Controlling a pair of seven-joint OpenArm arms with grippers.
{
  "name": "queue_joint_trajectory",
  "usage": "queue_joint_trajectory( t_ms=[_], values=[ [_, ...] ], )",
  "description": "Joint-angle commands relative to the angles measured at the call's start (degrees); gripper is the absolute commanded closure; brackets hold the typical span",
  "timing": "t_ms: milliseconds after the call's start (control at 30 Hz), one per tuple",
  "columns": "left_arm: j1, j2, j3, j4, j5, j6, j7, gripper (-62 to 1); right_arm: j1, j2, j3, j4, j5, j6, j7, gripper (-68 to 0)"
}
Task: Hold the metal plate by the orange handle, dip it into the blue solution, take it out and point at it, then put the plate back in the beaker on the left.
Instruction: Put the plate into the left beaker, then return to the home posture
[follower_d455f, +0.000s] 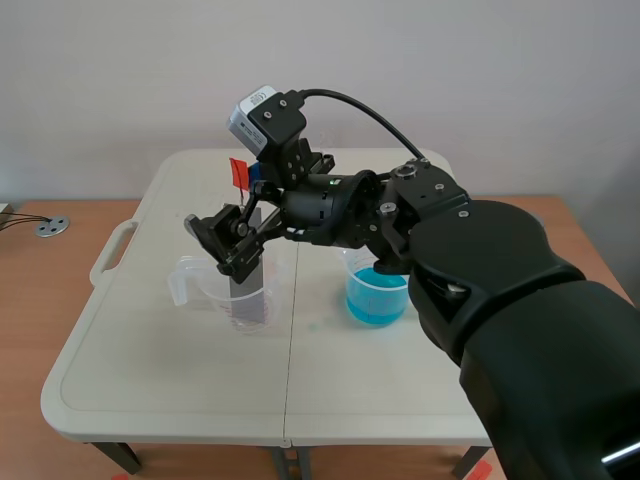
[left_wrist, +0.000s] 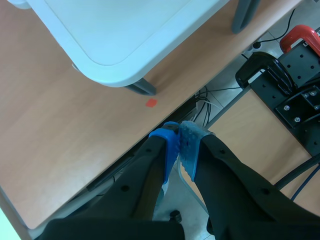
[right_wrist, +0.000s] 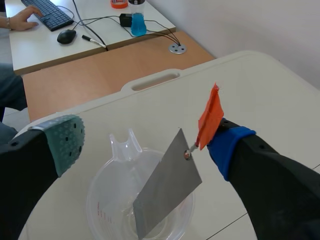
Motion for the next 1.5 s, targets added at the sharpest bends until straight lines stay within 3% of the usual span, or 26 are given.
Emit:
queue_joint_trajectory(
  t_ms=[0, 67, 200, 233, 300, 400, 433, 767, 867, 967, 1300, 1467],
  values=[
    [-0.5, 0.3, 0.2, 0.3, -0.1, -0.5, -0.4, -1.7, 1.2, -0.3, -0.1, 0.6, 0.7, -0.2, 1.3, -57.8],
    [-0.5, 0.3, 0.2, 0.3, -0.1, -1.0, -0.4, -1.7, 1.2, -0.3, -0.1, 0.6, 0.7, -0.2, 1.2, -66.2],
    [-0.5, 0.3, 0.2, 0.3, 0.5, -1.0, -0.4, -2.3, 1.2, -0.3, 0.0, 0.6, 0.7, -1.3, -0.8, -66.5],
    [-0.5, 0.3, 0.2, 0.3, 0.5, -1.0, -0.4, -5.9, 1.2, -0.3, 0.3, 0.6, 0.7, -1.3, -1.2, -66.5],
    [-0.8, 0.3, 0.2, 0.3, 1.0, -1.0, -0.4, -21.3, 1.1, -0.1, 0.9, 0.7, 1.5, -1.3, -1.3, -66.5],
    [-1.4, 0.3, 0.2, 0.3, 1.7, -0.9, -0.5, -58.6, 1.1, 0.5, 2.1, 1.6, 4.4, -1.3, -1.6, -66.5],
    [-1.6, 0.3, 0.2, 0.3, 2.1, -1.0, -0.4, -62.3, 1.1, 0.9, 2.5, 2.3, 5.3, -1.3, -2.3, -66.5],
    [-3.7, 0.3, 0.2, 0.4, 2.7, -1.0, -3.0, -62.3, -4.1, 6.9, 3.8, 17.1, 15.6, -1.3, -10.8, -66.5],
    [-7.1, 0.3, 0.2, 1.0, 2.2, -1.0, -5.2, -62.3, -8.2, 9.0, 3.8, 23.3, 17.4, -2.9, -12.8, -66.5],
    [-12.0, 0.3, 0.2, 3.6, 0.6, -1.0, -4.8, -62.3, -12.6, 11.3, 4.0, 29.3, 18.0, -4.3, -13.2, -66.5],
    [-24.5, 0.2, 1.1, 11.5, -6.3, -1.0, -4.6, -62.3, -26.8, 16.8, 11.1, 43.7, 19.9, -4.3, -13.2, -66.4],
    [-30.1, 0.2, 5.7, 11.6, -6.4, -0.9, -3.4, -62.3, -32.9, 19.4, 15.6, 47.9, 22.0, -4.2, -13.1, -66.4]
  ],
)
